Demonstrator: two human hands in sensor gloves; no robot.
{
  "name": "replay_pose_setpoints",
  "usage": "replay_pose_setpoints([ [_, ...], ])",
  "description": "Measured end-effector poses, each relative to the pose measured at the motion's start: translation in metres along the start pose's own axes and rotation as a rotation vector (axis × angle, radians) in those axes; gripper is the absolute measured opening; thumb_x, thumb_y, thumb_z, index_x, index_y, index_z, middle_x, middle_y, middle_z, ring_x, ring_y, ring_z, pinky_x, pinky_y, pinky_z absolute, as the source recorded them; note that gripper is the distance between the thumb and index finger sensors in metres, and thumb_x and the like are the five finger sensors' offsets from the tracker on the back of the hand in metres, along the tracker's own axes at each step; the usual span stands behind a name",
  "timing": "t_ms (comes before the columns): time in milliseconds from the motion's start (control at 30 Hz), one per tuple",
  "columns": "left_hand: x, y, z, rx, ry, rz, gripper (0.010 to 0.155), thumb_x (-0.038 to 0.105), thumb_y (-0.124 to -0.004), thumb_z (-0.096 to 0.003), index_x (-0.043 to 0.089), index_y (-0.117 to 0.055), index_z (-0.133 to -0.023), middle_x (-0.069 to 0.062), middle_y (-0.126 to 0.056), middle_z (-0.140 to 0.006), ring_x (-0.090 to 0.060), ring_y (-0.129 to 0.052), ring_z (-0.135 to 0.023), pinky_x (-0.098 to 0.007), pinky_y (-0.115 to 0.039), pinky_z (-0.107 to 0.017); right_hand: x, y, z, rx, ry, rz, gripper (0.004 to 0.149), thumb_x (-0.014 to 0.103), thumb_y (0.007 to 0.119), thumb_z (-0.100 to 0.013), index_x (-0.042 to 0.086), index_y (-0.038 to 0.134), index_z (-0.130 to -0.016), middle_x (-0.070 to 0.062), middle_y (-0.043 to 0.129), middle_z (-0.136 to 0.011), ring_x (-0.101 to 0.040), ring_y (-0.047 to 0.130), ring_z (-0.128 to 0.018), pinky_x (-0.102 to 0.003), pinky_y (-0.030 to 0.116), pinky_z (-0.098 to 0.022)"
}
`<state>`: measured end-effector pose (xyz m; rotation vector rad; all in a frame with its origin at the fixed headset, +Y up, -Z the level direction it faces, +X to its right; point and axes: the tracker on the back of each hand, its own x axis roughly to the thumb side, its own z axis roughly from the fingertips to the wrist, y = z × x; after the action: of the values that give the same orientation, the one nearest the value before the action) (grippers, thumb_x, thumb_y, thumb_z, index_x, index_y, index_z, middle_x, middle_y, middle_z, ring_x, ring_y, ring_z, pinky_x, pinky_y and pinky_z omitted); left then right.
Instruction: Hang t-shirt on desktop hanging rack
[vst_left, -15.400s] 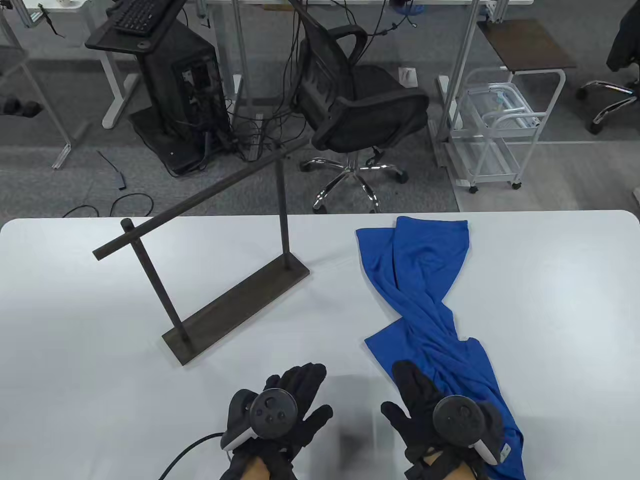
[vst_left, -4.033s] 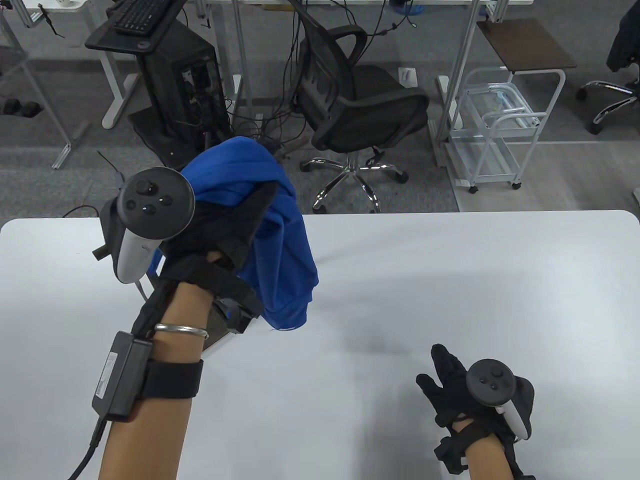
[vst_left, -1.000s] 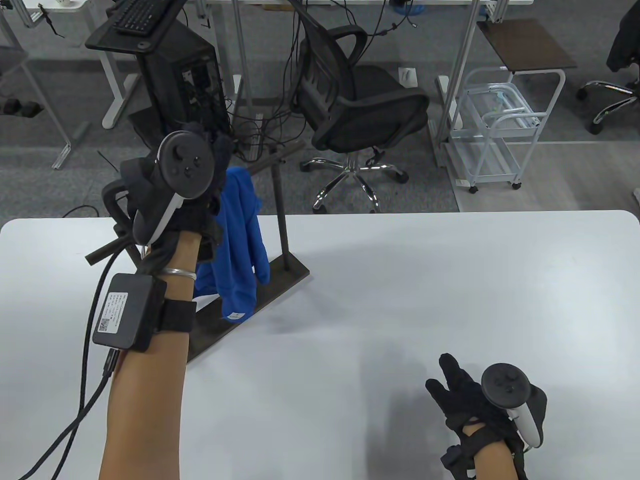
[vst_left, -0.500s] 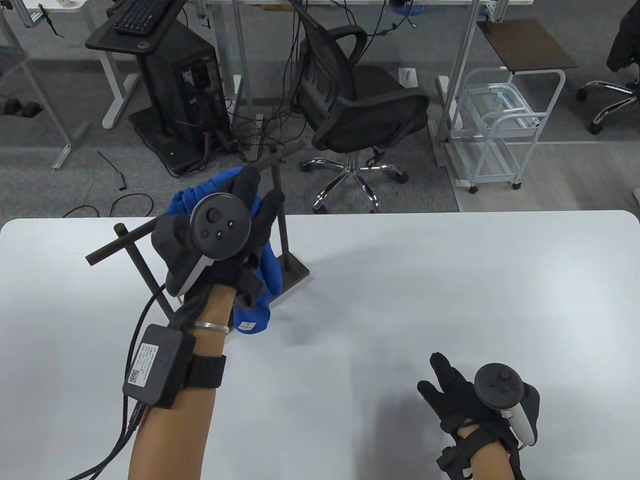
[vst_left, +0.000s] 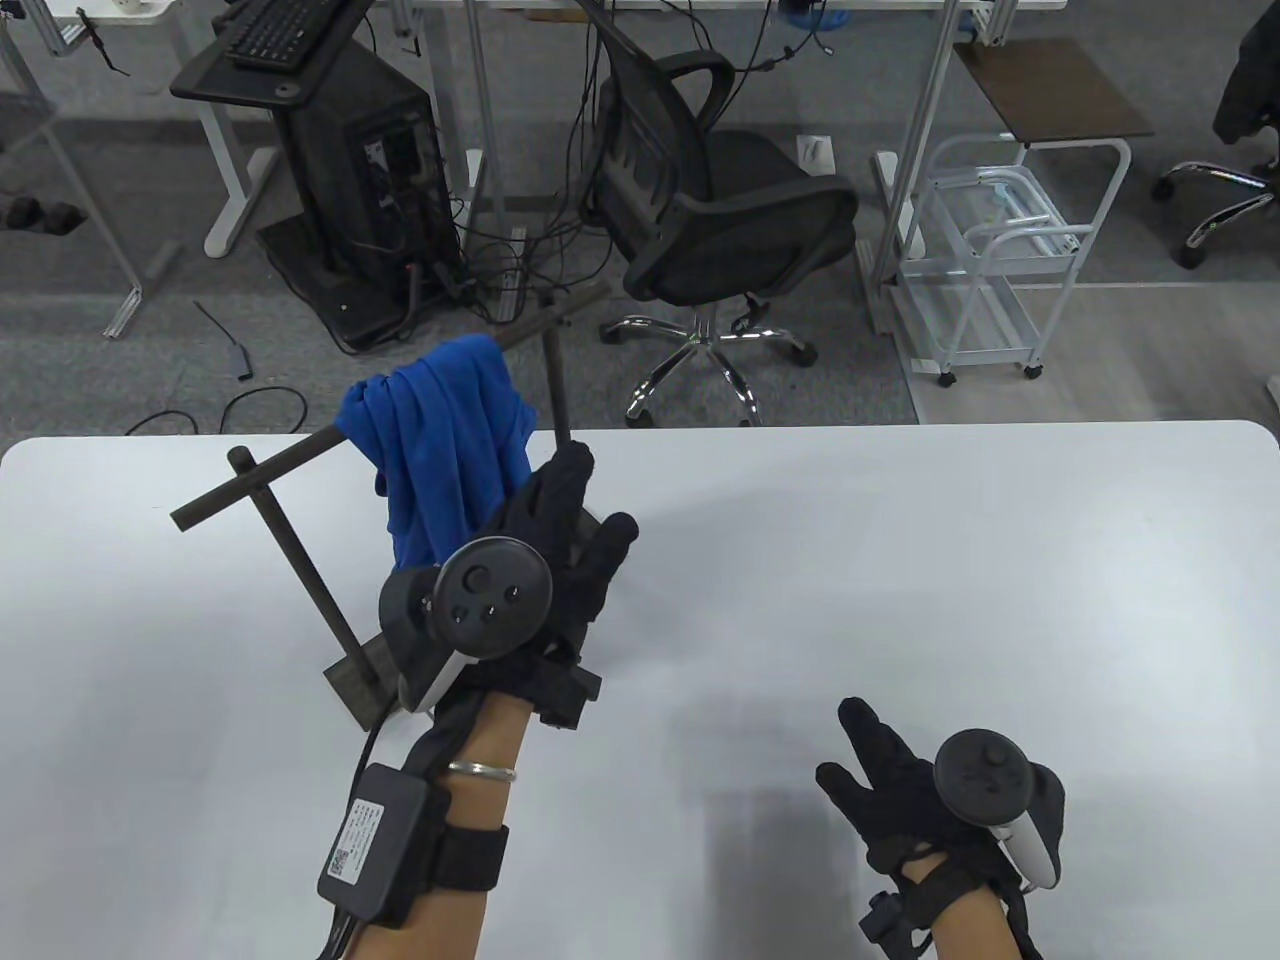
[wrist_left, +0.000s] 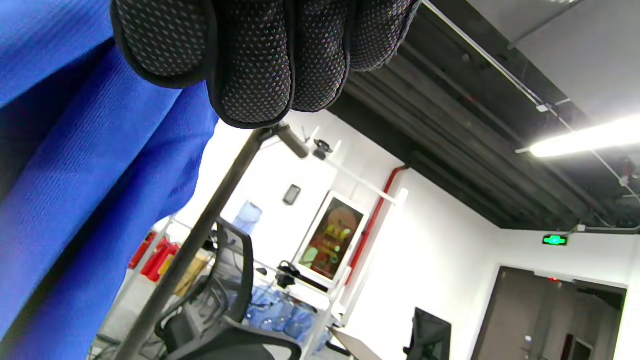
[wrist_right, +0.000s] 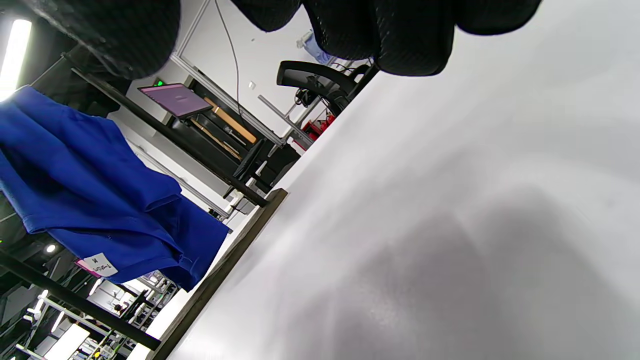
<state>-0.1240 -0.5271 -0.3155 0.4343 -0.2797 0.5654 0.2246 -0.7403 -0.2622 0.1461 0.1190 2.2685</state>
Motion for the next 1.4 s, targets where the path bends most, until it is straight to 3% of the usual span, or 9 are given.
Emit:
replay_pose_setpoints([
  [300,-0.019,-0.049,0.047,-0.078,0.0,0.156,0.086,0.071,-0.048,-0.0444,0.016,-0.056,-0.111,-0.018,-0.074,-0.106,-0.042,-0.089,-0.084,-0.059,-0.072,-0.061,0.013,0.008,-0.002,0.012,-0.076,-0.002,0.075,0.05,0.075,-0.044,0.017,0.041,-0.102,-0.021,0.049,-0.101,-0.049,0.064,-0.082,-0.067,0.052,-0.06],
  [433,-0.038,-0.079,0.068,-0.144,0.032,0.306,0.086,0.071,-0.047,-0.0449,0.019,-0.047,-0.114,-0.018,-0.059,-0.115,-0.046,-0.071,-0.099,-0.066,-0.058,-0.068,0.018,0.009,-0.004,-0.007,-0.114,-0.014,0.075,0.05,0.075,-0.044,0.017,0.04,-0.101,-0.02,0.048,-0.102,-0.049,0.063,-0.082,-0.067,0.052,-0.06],
  [600,-0.05,-0.111,0.093,-0.177,0.045,0.375,0.086,0.07,-0.048,-0.045,0.018,-0.046,-0.114,-0.019,-0.056,-0.115,-0.048,-0.067,-0.101,-0.069,-0.053,-0.068,0.025,0.011,-0.002,-0.013,-0.154,-0.019,0.074,0.05,0.075,-0.044,0.018,0.041,-0.102,-0.021,0.048,-0.102,-0.049,0.063,-0.083,-0.067,0.052,-0.06],
  [867,-0.055,-0.143,0.116,-0.292,0.024,0.386,0.086,0.069,-0.049,-0.045,0.017,-0.046,-0.113,-0.019,-0.056,-0.115,-0.047,-0.067,-0.1,-0.069,-0.053,-0.067,0.033,0.021,-0.001,-0.007,-0.198,0.012,0.074,0.05,0.075,-0.044,0.018,0.042,-0.101,-0.02,0.049,-0.102,-0.048,0.064,-0.083,-0.067,0.052,-0.06],
  [1000,-0.061,-0.149,0.125,-0.413,0.033,0.489,0.085,0.067,-0.051,-0.0461,0.017,-0.043,-0.114,-0.02,-0.051,-0.116,-0.049,-0.064,-0.101,-0.07,-0.052,-0.067,0.033,0.034,-0.005,0.034,-0.201,0.062,0.073,0.049,0.075,-0.044,0.016,0.044,-0.101,-0.02,0.049,-0.101,-0.048,0.064,-0.082,-0.066,0.052,-0.059],
  [1233,-0.07,-0.165,0.133,-0.499,0.044,0.402,0.085,0.066,-0.053,-0.0461,0.015,-0.044,-0.113,-0.021,-0.053,-0.115,-0.049,-0.065,-0.1,-0.07,-0.053,-0.067,0.038,0.054,-0.01,0.112,-0.211,0.143,0.073,0.049,0.076,-0.043,0.015,0.047,-0.1,-0.02,0.049,-0.101,-0.048,0.064,-0.083,-0.066,0.052,-0.06],
  [1400,-0.068,-0.172,0.134,-0.562,-0.02,0.228,0.084,0.066,-0.052,-0.0459,0.016,-0.044,-0.113,-0.021,-0.054,-0.115,-0.048,-0.066,-0.1,-0.069,-0.054,-0.067,0.035,0.054,-0.013,0.118,-0.2,0.131,0.073,0.048,0.076,-0.043,0.015,0.046,-0.1,-0.019,0.049,-0.102,-0.048,0.063,-0.083,-0.067,0.052,-0.06],
])
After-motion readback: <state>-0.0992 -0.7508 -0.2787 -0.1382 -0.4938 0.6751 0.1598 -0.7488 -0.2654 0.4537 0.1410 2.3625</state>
